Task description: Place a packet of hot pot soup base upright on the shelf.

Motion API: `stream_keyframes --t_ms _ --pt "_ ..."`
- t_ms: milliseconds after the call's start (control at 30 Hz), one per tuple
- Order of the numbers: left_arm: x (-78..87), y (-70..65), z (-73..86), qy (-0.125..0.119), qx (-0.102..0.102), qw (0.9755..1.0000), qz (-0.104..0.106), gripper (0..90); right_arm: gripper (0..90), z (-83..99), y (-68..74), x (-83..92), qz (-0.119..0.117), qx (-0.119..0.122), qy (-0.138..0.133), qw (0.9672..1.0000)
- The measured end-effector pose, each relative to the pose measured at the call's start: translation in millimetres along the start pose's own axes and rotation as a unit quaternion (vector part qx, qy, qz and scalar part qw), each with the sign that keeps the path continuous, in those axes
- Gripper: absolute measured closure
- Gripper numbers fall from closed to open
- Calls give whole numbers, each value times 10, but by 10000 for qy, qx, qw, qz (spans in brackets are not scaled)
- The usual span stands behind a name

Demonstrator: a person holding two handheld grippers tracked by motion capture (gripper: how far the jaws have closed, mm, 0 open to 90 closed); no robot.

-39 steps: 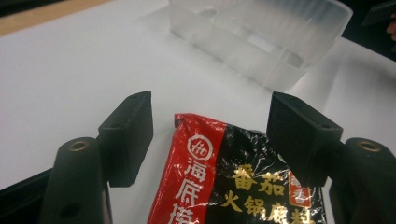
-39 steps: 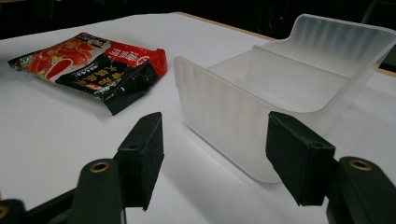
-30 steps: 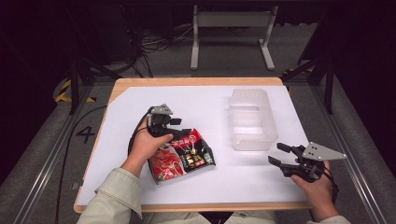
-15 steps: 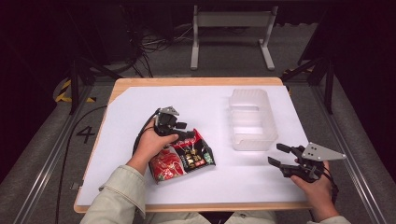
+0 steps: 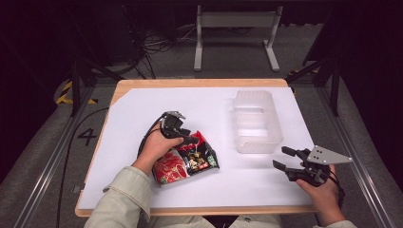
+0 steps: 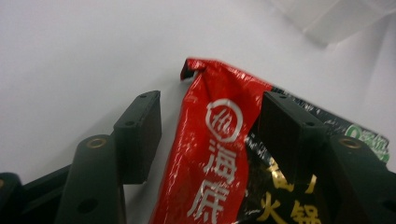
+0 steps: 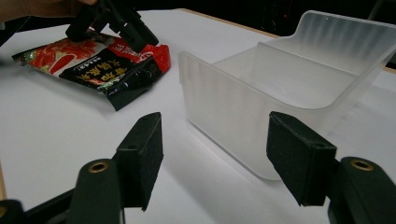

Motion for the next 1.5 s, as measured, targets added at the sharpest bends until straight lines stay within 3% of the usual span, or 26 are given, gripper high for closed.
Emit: stream_keyframes --t_ms 67,133,367,533,700,833,933,1133,1200,1500 --pt "-9 28 22 192 -33 9997 -136 404 363 -1 5 -2 -4 11 3 10000" --pt "-23 5 16 203 -117 9997 -87 459 363 0 6 0 1 15 6 10000" --pt "-91 -10 39 388 -225 9989 -120 472 361 3 1 7 13 17 2 10000" --pt "-94 -28 42 390 -276 9987 -149 540 361 6 -1 2 10 15 6 10000" --pt "-95 -24 51 379 -196 9989 -170 575 357 4 5 -4 -8 9 9 10000" --pt "-86 -33 68 430 -125 9988 -220 648 357 3 6 -9 -7 1 15 10000" --pt "-75 -24 70 465 -239 9980 -357 720 353 -2 12 -10 -15 0 10 10000" --pt "-34 -17 55 320 -149 9988 -350 841 352 1 4 -6 -11 -13 9 10000" --pt "-9 -29 48 334 -211 9981 -471 859 352 4 -1 -8 -4 -27 14 10000" --pt "153 -45 13 204 -239 9981 -536 876 352 -2 2 -12 6 -28 8 10000"
Point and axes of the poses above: each handheld gripper's, and its own axes: x roughly backward along the jaws, z roughly out of its underside, y roughly to its left, the point moved 10 cm from there along -x, roughly forward along the jaws
